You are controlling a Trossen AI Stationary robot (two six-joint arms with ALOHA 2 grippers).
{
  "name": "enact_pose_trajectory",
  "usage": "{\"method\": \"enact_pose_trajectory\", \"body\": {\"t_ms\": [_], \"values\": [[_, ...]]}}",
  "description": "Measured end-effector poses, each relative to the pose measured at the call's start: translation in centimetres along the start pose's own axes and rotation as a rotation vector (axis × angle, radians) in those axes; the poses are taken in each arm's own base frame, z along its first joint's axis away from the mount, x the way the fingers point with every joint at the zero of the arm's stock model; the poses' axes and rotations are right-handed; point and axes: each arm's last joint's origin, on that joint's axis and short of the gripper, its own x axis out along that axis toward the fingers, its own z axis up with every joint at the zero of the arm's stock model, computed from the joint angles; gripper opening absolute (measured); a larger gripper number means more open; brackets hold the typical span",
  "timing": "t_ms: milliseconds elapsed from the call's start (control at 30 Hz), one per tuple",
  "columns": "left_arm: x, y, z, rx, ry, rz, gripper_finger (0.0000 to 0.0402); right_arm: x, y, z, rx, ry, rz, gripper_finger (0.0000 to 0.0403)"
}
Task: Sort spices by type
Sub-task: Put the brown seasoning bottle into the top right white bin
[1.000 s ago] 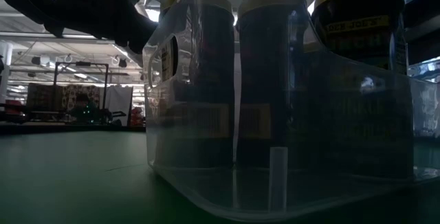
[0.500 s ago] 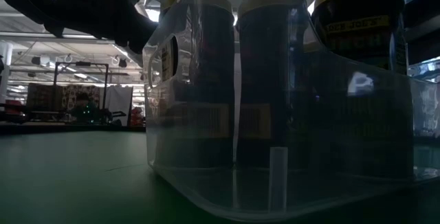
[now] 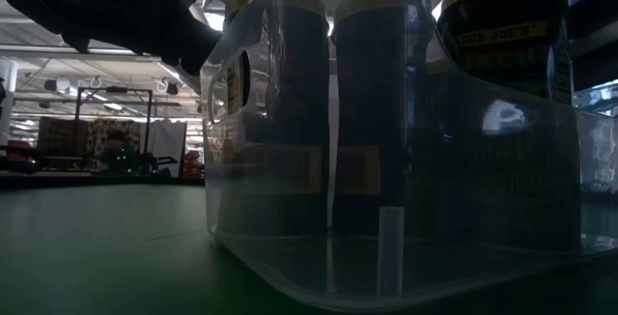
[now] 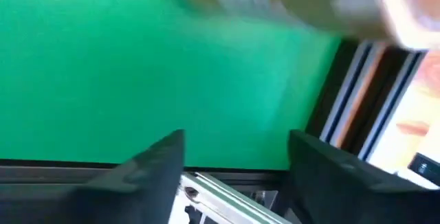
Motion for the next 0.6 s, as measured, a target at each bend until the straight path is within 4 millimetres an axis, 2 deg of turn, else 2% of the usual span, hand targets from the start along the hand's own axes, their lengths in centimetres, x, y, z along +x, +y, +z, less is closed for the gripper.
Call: {"method": "enact_pose_trajectory", "body": {"t_ms": [167, 300, 400, 600], "values": [[0.0, 0.0, 0.0, 0.0, 0.0, 0.0, 0.0314, -2.0, -0.7, 1.3, -0.005, -0.007, 0.021, 0.0344], [0.0, 0.0, -0.1, 0.004, 0.013, -0.001, 0.0314, -3.5, -1.5, 2.0, -0.003, 0.001, 0.038, 0.0392], [0.0, 0.0, -0.2, 0.008, 0.017, -0.002, 0.0314, -4.4, -2.1, 2.3, -0.007, -0.007, 0.081, 0.039], [0.0, 0.0, -0.2, 0.009, 0.017, -0.002, 0.0314, -4.8, -2.0, 2.9, 0.011, -0.102, 0.165, 0.0381]]}}
